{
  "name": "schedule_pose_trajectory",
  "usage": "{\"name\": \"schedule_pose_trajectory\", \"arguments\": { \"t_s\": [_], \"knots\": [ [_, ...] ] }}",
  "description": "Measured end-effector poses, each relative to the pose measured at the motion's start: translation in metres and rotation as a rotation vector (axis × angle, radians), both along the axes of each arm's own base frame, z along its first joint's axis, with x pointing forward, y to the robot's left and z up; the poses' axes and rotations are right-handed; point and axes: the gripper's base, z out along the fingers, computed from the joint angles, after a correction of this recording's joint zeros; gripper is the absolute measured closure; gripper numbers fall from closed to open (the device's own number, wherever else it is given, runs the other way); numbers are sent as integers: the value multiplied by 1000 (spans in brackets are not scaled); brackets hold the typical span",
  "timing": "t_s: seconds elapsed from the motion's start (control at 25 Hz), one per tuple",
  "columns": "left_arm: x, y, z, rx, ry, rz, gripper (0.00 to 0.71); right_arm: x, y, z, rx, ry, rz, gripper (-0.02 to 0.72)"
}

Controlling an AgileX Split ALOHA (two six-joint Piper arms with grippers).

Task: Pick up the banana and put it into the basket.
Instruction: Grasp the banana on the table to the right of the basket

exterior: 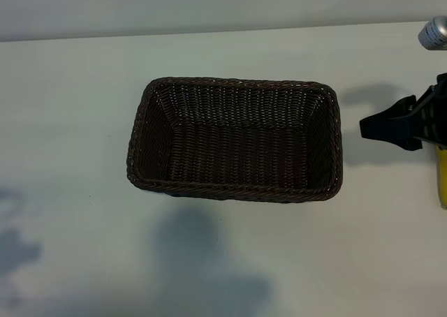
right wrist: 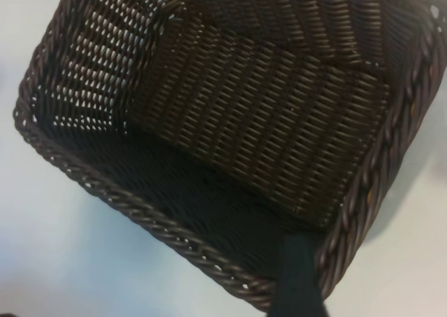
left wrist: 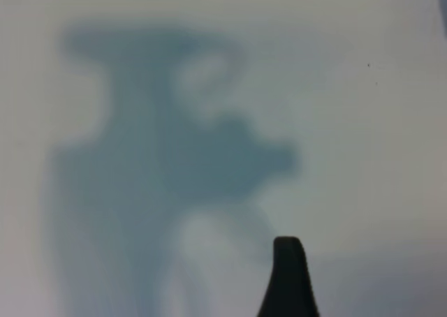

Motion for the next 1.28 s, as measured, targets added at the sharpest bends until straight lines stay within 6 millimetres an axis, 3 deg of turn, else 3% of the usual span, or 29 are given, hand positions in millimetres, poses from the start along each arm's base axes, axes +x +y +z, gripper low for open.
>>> {"name": "schedule_pose_trajectory", "arguments": {
  "t_s": [0.2, 0.72, 1.0, 1.28],
  "knots": [
    [-24, -1, -22, 3, -74, 0, 137, 0, 0, 0, 0, 1, 1, 178],
    [-51, -2, -20, 10, -273, -1, 137, 6, -5, 3, -32, -4, -68, 178],
    [-62, -2, -21, 14, -348, 0, 137, 38, -17, 12, -179, 17, -142, 178],
    [-62, -2, -21, 14, -346, 0, 137, 80, -37, -12, -409, 124, -236, 178]
  ]
}}
